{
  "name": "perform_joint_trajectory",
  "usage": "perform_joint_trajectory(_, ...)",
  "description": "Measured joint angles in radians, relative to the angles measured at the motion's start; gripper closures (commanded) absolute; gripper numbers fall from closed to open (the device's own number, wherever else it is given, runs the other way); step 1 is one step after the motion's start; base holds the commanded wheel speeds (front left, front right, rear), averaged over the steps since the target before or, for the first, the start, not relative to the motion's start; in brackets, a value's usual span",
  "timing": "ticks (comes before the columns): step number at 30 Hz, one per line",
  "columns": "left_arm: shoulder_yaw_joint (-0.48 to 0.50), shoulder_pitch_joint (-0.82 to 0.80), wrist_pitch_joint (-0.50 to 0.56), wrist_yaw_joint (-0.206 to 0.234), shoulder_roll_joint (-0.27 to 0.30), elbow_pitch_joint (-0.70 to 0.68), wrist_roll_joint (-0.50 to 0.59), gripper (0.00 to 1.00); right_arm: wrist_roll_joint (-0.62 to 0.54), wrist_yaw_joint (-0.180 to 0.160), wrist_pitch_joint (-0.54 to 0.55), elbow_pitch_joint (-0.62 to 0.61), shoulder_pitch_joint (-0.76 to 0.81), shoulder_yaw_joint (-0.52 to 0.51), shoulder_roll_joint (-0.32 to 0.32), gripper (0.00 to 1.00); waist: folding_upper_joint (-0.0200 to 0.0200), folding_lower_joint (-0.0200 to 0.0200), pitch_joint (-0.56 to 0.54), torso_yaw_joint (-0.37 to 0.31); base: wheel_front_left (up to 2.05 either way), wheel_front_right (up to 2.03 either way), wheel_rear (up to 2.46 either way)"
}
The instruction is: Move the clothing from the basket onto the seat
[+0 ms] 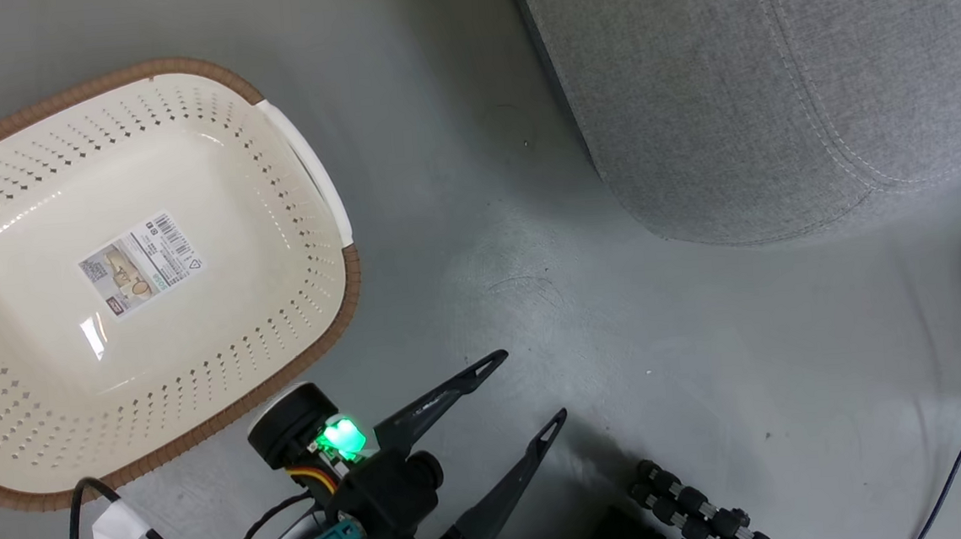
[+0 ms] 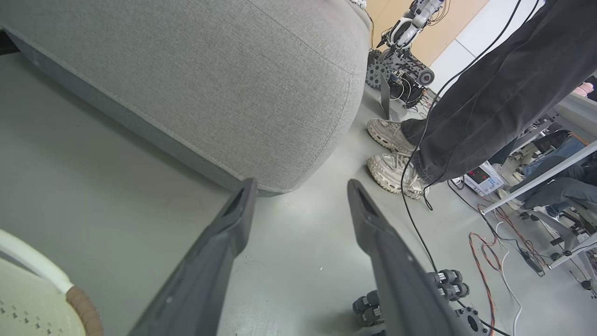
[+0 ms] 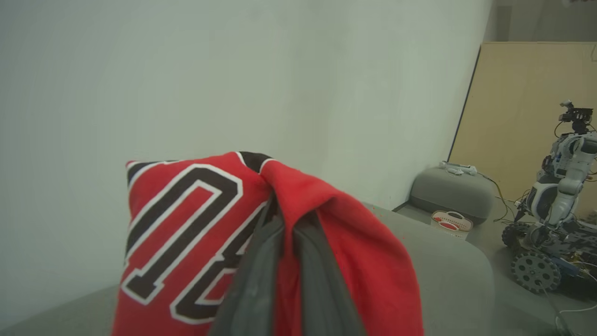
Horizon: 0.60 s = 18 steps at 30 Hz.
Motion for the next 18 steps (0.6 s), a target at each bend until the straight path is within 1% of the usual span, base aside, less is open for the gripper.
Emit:
perform_joint_trajectory(3, 0.004, 0.0, 0.0, 0.0, 0.0, 0.002, -0.002, 0.0, 0.005, 0.0, 0.009, 0.01, 0.005, 0.041, 0.052, 1.0, 0.0001, 0.0, 0.006, 0.005, 0.0, 0.0, 0.0)
perform_joint_trajectory(5, 0.007, -0.001, 0.0, 0.0, -0.002, 0.002, -0.002, 0.0, 0.01, 0.01, 0.009, 0.013, 0.007, 0.062, 0.074, 1.0, 0.0001, 0.0, 0.007, 0.009, 0.0, 0.0, 0.0)
perform_joint_trajectory(12, 0.004, -0.014, -0.009, 0.0, -0.03, 0.023, -0.004, 0.0, 0.009, 0.03, -0.001, 0.025, 0.018, 0.077, 0.074, 1.0, 0.0001, -0.0001, -0.005, 0.028, 0.0, 0.0, 0.0)
perform_joint_trajectory(13, 0.004, -0.019, -0.009, 0.0, -0.033, 0.026, -0.006, 0.0, 0.01, 0.037, -0.001, 0.031, 0.018, 0.077, 0.074, 0.69, 0.0001, -0.0001, -0.008, 0.032, 0.0, 0.0, 0.0)
perform_joint_trajectory(14, 0.004, -0.023, -0.011, 0.0, -0.036, 0.03, -0.007, 0.0, 0.01, 0.043, -0.001, 0.039, 0.018, 0.077, 0.074, 0.23, 0.0001, -0.0001, -0.012, 0.035, 0.0, 0.0, 0.0)
perform_joint_trajectory(15, 0.004, -0.025, -0.012, 0.0, -0.04, 0.035, -0.009, 0.0, 0.01, 0.049, -0.003, 0.047, 0.019, 0.079, 0.074, 0.0, 0.0001, -0.0001, -0.016, 0.039, 0.0, 0.0, 0.0)
perform_joint_trajectory(18, 0.002, -0.029, -0.021, 0.0, -0.051, 0.052, -0.011, 0.0, 0.017, 0.073, -0.016, 0.059, 0.025, 0.086, 0.075, 0.0, 0.0001, -0.0001, -0.032, 0.048, 0.0, 0.0, 0.0)
